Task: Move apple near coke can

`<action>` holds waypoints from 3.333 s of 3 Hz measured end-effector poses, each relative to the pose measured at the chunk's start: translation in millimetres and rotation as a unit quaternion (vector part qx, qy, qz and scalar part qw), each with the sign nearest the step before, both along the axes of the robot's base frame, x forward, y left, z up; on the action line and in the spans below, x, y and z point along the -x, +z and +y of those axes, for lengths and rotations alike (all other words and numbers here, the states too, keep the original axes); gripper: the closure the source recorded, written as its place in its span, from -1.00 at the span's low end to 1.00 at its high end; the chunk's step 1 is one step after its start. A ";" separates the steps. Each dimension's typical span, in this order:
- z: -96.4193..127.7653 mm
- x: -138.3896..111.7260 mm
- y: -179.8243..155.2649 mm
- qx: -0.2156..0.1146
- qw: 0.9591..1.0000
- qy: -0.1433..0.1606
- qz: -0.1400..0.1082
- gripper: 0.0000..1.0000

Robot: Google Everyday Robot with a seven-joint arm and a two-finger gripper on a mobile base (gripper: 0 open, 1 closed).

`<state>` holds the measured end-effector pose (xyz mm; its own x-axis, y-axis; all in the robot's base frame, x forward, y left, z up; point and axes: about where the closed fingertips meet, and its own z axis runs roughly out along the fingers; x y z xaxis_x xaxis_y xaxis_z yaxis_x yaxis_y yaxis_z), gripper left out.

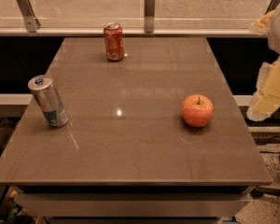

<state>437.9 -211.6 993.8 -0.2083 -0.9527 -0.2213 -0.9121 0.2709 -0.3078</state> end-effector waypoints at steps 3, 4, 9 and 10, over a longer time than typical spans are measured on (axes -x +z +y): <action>4.3 2.5 1.6 -0.037 0.999 0.001 -0.015 -1.00; 2.4 -2.4 -7.8 -0.078 0.997 0.008 -0.027 -1.00; -11.5 -36.7 -62.0 -0.198 0.980 0.013 -0.021 -1.00; -15.9 -40.6 -64.3 -0.211 0.977 0.014 -0.012 -1.00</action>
Offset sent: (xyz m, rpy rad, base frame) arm -0.0052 0.0065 0.0030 0.0543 -0.0109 0.0018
